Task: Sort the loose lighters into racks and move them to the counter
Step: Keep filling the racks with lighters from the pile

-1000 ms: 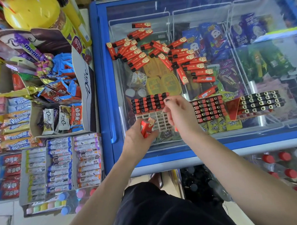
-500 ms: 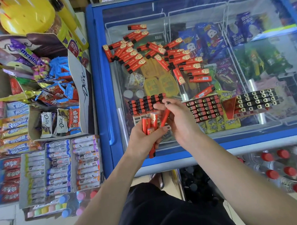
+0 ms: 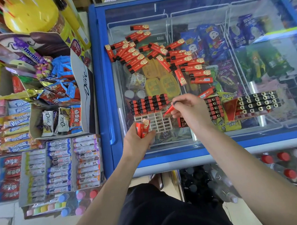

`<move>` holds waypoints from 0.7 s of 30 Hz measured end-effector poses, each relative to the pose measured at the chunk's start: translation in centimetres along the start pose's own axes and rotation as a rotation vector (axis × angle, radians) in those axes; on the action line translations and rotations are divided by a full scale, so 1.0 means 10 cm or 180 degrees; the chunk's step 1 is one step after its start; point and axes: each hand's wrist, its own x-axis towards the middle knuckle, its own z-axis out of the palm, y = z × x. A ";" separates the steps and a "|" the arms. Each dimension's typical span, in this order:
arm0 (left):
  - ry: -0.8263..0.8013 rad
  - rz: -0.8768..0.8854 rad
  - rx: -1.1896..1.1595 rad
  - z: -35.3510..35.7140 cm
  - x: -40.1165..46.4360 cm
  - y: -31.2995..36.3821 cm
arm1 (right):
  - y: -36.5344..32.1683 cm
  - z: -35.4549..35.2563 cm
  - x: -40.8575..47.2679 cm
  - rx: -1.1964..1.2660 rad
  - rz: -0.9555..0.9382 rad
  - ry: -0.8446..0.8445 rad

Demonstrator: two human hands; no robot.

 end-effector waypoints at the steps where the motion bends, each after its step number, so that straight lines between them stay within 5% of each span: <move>1: 0.0022 -0.0069 -0.0071 -0.02 0.01 -0.02 | 0.01 0.00 0.01 -0.0118 -0.0041 0.0014; 12: 0.0025 -0.0662 -0.0945 -0.06 0.06 -0.07 | 0.10 0.21 0.06 -0.0882 -0.0299 -0.0107; 21: -0.0199 -0.0567 -0.1011 -0.10 0.00 -0.06 | 0.14 0.29 0.10 -0.1147 -0.0438 0.0109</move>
